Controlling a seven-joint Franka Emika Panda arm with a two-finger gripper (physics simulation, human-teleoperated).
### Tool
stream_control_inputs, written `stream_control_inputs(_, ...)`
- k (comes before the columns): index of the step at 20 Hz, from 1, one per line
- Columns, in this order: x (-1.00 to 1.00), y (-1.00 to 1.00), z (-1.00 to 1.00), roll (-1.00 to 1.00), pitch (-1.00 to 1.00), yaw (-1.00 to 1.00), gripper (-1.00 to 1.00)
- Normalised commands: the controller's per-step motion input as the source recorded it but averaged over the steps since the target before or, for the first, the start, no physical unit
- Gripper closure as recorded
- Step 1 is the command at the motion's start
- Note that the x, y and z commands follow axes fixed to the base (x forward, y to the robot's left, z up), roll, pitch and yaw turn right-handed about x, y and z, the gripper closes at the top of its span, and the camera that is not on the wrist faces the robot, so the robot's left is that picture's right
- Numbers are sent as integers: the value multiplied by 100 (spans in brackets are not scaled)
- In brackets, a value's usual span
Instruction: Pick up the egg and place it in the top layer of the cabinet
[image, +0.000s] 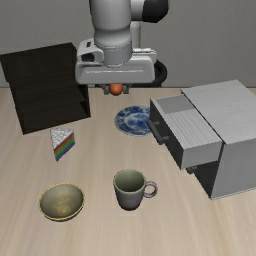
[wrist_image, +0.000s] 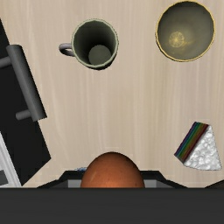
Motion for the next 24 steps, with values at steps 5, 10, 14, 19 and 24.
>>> stream_control_inputs(5,0,100,0,0,0,0,100)
stream_control_inputs(10,0,100,0,0,0,0,100)
stream_control_inputs(14,100,0,0,0,0,0,100)
stream_control_inputs(19,60,20,0,0,0,0,-100)
stream_control_inputs(24,0,0,0,0,0,0,-100)
